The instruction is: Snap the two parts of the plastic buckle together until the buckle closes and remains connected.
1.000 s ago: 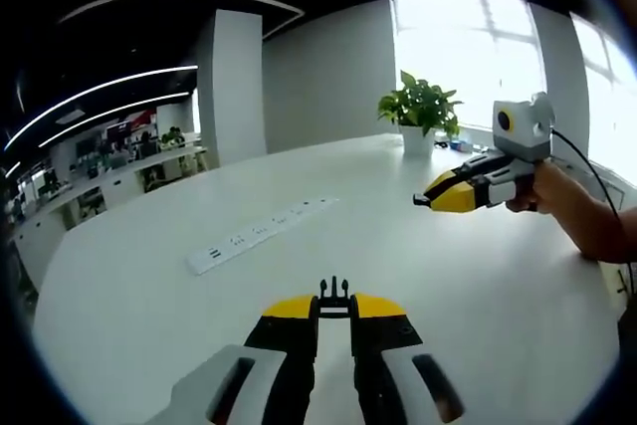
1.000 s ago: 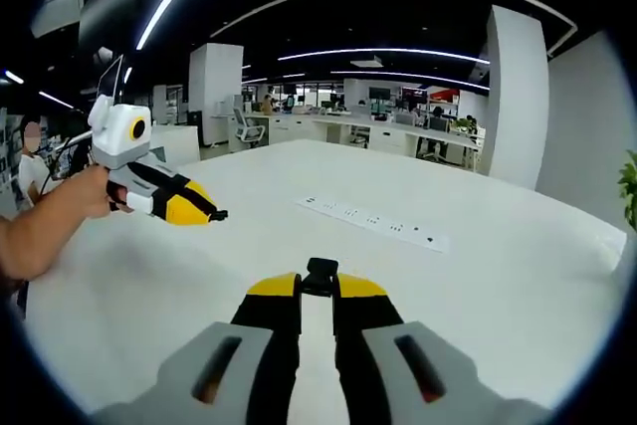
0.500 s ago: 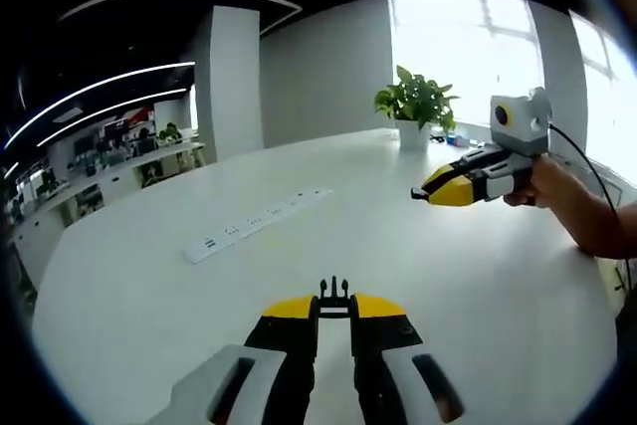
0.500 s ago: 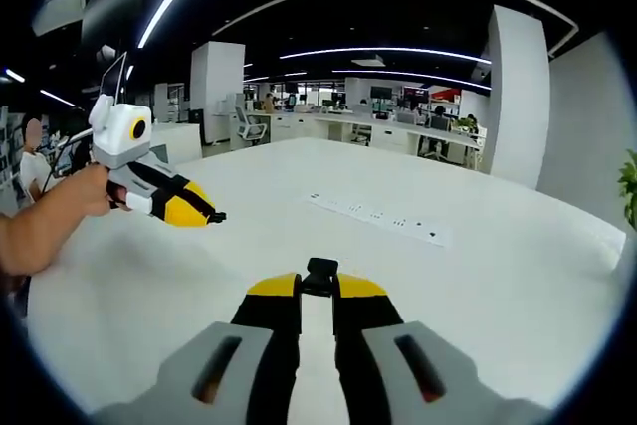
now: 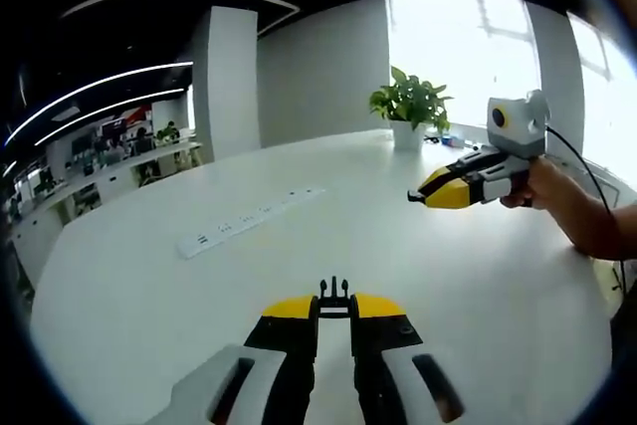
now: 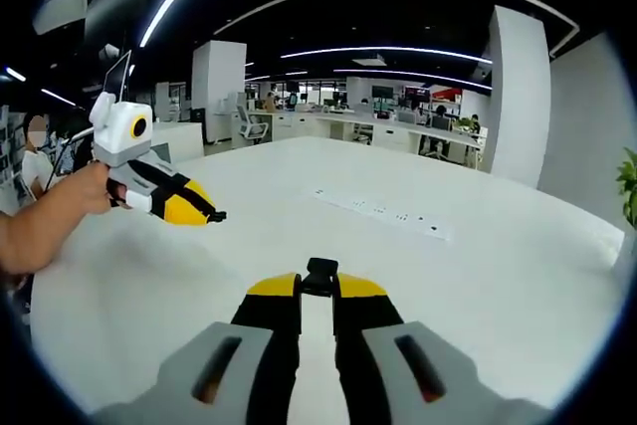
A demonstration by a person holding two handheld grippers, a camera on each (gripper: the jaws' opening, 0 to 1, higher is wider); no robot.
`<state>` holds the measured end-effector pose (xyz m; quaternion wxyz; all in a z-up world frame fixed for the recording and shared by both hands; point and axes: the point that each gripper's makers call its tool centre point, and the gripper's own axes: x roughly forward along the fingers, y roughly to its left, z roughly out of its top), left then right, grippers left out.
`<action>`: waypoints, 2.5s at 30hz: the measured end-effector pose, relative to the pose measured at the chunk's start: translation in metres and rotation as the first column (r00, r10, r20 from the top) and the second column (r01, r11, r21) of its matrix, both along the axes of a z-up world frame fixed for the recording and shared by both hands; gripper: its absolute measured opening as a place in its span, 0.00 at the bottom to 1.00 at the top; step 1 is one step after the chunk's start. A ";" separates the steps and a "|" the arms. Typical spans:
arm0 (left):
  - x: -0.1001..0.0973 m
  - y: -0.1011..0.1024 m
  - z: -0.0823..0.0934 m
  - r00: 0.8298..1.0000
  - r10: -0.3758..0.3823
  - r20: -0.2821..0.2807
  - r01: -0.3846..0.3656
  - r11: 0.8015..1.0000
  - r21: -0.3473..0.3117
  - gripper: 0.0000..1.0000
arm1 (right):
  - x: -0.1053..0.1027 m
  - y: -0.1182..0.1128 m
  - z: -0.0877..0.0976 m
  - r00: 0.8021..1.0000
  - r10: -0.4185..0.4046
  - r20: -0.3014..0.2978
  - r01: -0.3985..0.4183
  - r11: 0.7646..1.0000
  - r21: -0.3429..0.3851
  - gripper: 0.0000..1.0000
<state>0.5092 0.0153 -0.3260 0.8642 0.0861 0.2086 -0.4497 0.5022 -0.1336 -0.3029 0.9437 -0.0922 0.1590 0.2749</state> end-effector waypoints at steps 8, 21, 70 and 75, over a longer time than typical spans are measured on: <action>-0.008 0.001 -0.001 1.000 -0.005 -0.001 0.005 1.000 0.008 0.10 | -0.007 0.001 -0.002 1.000 0.003 -0.003 -0.003 1.000 -0.001 0.10; -0.020 0.002 -0.004 1.000 -0.011 -0.005 0.011 1.000 0.014 0.10 | -0.019 0.005 -0.004 1.000 0.010 -0.006 -0.010 1.000 0.000 0.10; -0.066 0.017 -0.018 1.000 0.011 -0.017 -0.011 1.000 -0.001 0.10 | -0.064 0.005 -0.026 1.000 -0.009 -0.019 0.009 1.000 -0.002 0.10; -0.070 0.019 -0.020 1.000 0.016 -0.026 -0.016 1.000 -0.017 0.10 | -0.068 0.008 -0.028 1.000 -0.008 -0.018 0.008 1.000 0.001 0.10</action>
